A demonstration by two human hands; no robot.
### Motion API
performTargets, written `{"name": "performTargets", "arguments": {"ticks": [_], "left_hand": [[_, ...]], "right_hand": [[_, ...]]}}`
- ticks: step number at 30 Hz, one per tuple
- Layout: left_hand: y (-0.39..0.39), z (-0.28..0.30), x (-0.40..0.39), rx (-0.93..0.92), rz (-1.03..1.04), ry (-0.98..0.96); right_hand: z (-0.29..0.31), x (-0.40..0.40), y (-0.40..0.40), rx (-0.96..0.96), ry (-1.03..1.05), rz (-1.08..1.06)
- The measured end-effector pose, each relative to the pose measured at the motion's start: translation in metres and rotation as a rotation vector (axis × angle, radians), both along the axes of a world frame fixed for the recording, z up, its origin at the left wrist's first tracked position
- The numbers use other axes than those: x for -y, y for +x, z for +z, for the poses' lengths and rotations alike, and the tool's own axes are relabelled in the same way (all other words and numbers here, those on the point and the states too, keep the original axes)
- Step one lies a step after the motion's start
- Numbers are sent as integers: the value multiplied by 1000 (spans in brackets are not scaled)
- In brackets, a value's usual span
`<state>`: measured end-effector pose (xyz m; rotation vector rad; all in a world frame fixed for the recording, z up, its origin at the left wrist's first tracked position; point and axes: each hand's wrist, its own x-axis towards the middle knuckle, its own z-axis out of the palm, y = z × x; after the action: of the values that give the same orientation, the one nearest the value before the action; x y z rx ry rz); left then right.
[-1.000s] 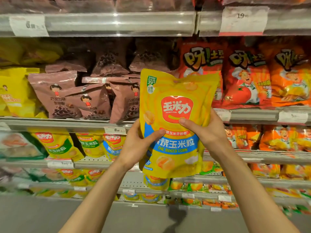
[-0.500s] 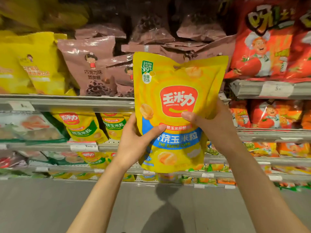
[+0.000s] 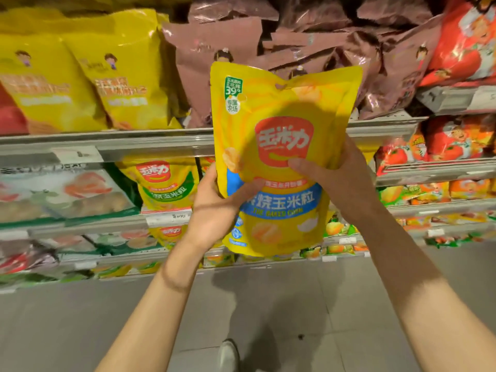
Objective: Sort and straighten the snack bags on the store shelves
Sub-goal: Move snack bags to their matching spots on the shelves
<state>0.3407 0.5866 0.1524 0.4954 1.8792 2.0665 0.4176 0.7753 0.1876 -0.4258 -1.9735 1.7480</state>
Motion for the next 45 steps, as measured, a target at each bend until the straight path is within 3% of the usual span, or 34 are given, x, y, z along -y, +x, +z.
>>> {"name": "performTargets", "arguments": {"ticks": [9, 15, 19, 29, 35, 40, 43, 45], "left_hand": [[56, -28, -7, 112, 54, 4], [87, -101, -32, 171, 82, -36], [76, -184, -45, 196, 72, -25], [27, -480, -65, 78, 61, -87], [25, -595, -65, 53, 83, -94], [17, -622, -63, 26, 148, -51], [2, -609, -61, 18, 198, -6], [-14, -590, -65, -6, 195, -4]], "right_hand": [[-35, -12, 41, 20, -51, 51], [-111, -39, 69, 108, -73, 79], [-196, -52, 58, 130, -89, 57], [-494, -71, 18, 36, -61, 39], [-613, -73, 12, 27, -73, 75], [-648, -72, -1, -13, -81, 123], [-655, -71, -1, 6, -159, 133], [-651, -70, -7, 30, -99, 132]]}}
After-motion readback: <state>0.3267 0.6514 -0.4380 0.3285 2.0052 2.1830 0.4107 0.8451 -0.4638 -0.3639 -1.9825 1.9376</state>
